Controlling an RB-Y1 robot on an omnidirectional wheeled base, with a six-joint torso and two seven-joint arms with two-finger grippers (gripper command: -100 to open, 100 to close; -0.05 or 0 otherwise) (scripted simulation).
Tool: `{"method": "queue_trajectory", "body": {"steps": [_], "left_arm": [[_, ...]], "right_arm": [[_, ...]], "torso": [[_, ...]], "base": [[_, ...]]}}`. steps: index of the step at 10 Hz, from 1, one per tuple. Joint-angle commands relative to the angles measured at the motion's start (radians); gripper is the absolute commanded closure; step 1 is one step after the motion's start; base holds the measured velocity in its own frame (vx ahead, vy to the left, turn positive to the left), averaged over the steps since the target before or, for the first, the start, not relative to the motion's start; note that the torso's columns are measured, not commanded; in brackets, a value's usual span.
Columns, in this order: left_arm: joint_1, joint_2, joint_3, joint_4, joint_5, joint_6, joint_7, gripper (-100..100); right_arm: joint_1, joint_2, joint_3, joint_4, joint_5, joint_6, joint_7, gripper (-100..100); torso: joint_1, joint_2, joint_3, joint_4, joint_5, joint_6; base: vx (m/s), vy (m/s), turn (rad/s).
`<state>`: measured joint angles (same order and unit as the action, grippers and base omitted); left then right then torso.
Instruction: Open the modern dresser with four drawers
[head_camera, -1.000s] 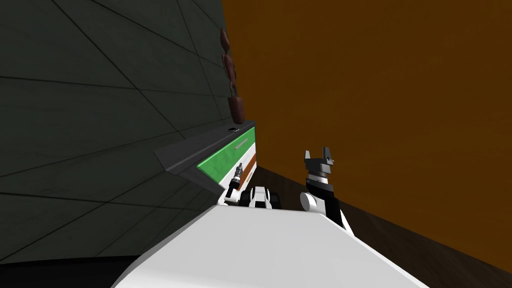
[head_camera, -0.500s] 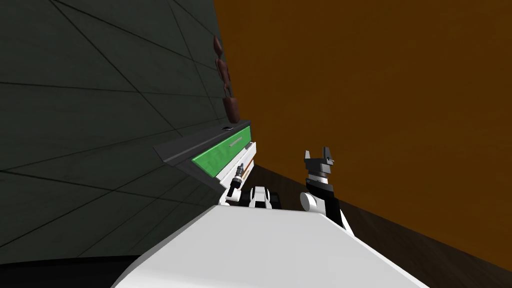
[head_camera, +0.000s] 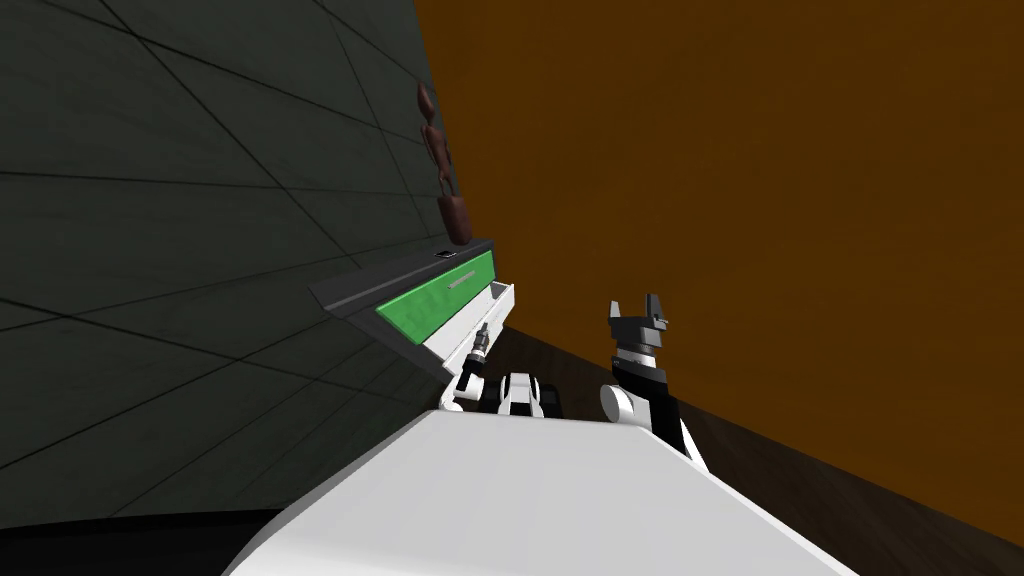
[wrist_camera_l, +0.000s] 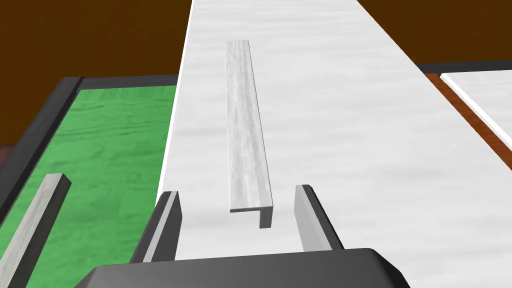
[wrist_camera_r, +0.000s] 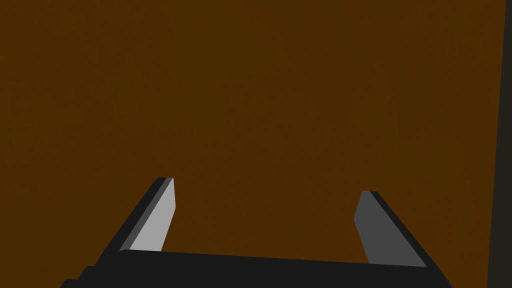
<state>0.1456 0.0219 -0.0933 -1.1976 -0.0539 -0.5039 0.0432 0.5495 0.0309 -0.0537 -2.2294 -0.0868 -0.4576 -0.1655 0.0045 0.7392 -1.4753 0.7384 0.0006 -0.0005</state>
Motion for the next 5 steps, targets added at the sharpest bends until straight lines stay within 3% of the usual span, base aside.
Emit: {"method": "queue_trajectory", "body": {"steps": [1,5], "left_arm": [[-0.018,-0.001,0.001,-0.034,0.000,0.054,0.002,-100],[-0.062,-0.003,0.004,-0.090,0.002,0.152,0.005,-100]], "right_arm": [[0.000,0.000,0.000,0.000,0.000,0.000,0.000,0],[0.000,0.000,0.000,0.000,0.000,0.000,0.000,0]], "torso": [[0.007,-0.004,-0.002,-0.002,0.002,-0.001],[-0.007,0.000,0.000,0.000,-0.001,0.000]], "base": [[-0.036,0.050,0.006],[-0.043,0.023,0.017]]}}
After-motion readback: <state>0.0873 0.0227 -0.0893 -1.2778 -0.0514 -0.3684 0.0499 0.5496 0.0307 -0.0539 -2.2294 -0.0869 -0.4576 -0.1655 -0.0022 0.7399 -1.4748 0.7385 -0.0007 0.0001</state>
